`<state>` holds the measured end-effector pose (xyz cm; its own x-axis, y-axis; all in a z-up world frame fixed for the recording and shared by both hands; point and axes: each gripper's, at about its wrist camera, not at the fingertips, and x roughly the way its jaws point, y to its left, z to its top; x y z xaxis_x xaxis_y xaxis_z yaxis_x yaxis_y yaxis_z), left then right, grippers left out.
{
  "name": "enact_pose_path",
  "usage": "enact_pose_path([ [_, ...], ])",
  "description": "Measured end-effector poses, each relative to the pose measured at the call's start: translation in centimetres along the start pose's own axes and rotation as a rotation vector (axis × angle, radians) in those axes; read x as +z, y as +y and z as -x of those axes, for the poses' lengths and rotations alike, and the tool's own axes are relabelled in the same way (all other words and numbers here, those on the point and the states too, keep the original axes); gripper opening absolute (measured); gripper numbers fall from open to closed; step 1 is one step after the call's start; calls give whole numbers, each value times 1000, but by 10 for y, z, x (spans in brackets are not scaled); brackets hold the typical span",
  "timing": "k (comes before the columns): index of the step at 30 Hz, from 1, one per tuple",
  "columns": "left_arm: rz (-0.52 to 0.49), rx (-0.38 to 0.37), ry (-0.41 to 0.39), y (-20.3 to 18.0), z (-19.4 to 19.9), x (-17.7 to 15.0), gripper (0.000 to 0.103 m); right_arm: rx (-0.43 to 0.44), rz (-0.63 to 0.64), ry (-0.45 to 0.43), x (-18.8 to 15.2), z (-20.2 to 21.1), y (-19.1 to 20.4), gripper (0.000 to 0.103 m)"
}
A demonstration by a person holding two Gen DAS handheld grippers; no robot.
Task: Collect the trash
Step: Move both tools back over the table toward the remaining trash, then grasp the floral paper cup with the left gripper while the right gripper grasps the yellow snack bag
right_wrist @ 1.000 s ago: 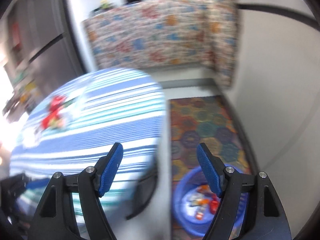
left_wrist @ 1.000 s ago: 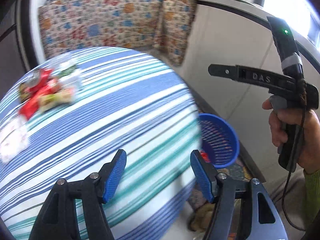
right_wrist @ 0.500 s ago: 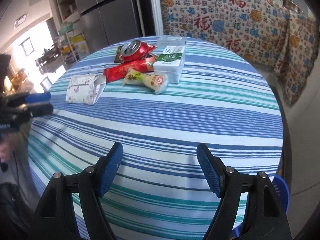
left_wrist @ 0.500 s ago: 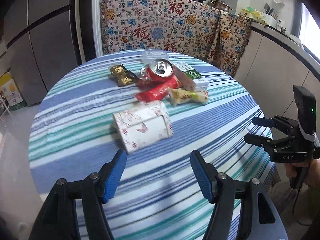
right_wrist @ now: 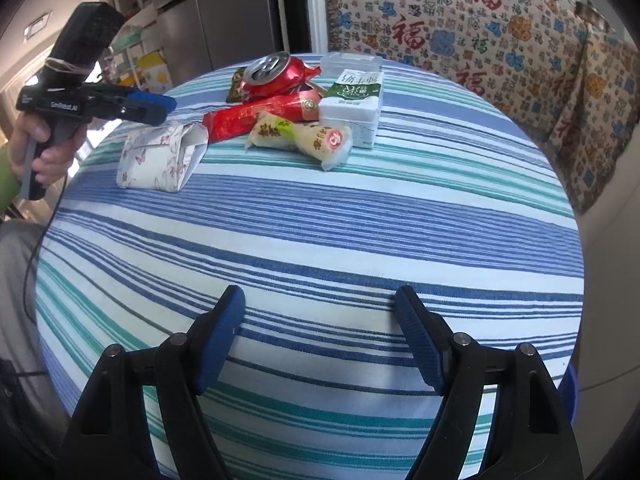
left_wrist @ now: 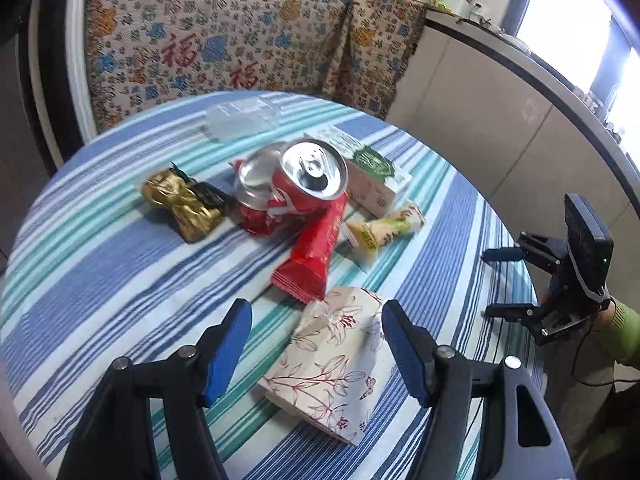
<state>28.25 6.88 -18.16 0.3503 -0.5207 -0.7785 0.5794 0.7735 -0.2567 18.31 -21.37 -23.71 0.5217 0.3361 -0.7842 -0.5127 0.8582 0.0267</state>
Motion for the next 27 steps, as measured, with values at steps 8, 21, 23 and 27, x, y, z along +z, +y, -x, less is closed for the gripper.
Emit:
enact_pose_path([
  [8, -143, -42, 117, -37, -17, -29, 68, 23, -12, 8, 2, 1, -7, 79],
  [21, 319, 281, -99, -51, 6, -79, 59, 16, -76, -66, 35, 3, -29, 79],
  [23, 355, 335, -124, -51, 10, -84, 60, 58, -93, -64, 53, -10, -32, 79],
  [27, 367, 386, -144, -51, 11, -88, 60, 108, -148, -55, 80, -38, -37, 79],
])
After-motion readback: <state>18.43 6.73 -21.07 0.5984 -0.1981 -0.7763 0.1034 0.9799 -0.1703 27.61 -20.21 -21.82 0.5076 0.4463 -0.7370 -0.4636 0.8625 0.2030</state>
